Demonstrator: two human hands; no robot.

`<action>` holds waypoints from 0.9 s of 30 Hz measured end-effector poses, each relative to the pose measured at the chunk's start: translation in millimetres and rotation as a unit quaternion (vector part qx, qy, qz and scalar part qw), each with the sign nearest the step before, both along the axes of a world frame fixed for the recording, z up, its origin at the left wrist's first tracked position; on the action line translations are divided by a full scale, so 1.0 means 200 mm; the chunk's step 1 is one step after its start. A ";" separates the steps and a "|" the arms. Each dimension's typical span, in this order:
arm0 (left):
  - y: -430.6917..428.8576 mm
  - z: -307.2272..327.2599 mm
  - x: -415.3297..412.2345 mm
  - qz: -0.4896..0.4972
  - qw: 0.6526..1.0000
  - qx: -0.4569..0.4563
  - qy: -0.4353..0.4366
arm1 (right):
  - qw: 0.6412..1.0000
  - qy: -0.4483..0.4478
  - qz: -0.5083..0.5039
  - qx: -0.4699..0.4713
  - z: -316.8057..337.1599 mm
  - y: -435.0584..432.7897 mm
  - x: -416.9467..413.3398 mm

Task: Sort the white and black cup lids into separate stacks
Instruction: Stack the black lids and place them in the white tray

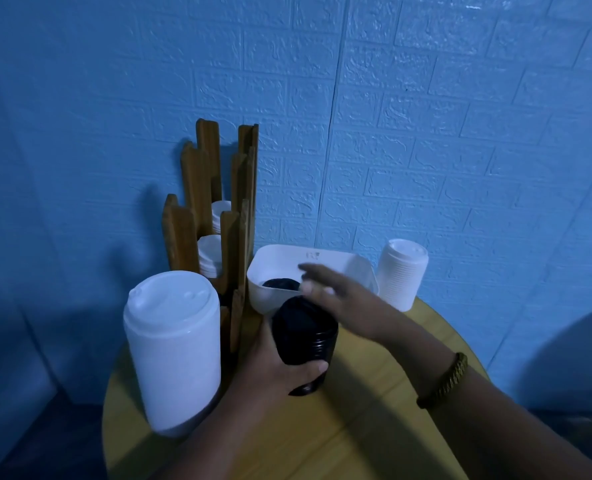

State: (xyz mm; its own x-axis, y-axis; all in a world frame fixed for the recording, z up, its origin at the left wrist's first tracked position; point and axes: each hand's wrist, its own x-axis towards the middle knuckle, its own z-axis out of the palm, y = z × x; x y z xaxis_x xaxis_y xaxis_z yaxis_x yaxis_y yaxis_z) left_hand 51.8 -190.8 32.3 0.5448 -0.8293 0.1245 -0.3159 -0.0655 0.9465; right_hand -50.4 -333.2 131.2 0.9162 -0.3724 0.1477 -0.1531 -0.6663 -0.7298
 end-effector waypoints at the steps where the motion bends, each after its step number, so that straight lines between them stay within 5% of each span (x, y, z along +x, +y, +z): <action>1: 0.00 0.00 0.00 -0.003 1.000 0.004 0.002 | 0.998 -0.033 -0.045 -0.008 0.02 -0.06 0.04; 3: -0.01 0.00 0.00 -0.004 1.000 0.014 0.011 | 0.993 0.003 -0.094 -0.067 0.04 -0.18 0.14; 9: -0.03 -0.04 0.04 0.010 0.999 0.018 0.039 | 0.948 0.282 -0.014 -0.145 -0.05 -0.36 0.45; 13: -0.03 -0.05 0.04 0.011 0.999 0.015 0.040 | 0.968 0.239 -0.057 -0.048 -0.06 -0.43 0.51; 17: -0.02 -0.04 0.03 0.015 0.999 0.006 0.032 | 0.981 0.163 -0.078 -0.064 -0.07 -0.46 0.45; 27: 0.01 -0.01 0.01 0.011 0.999 0.011 0.045 | 0.970 0.211 -0.079 -0.095 -0.12 -0.40 0.53</action>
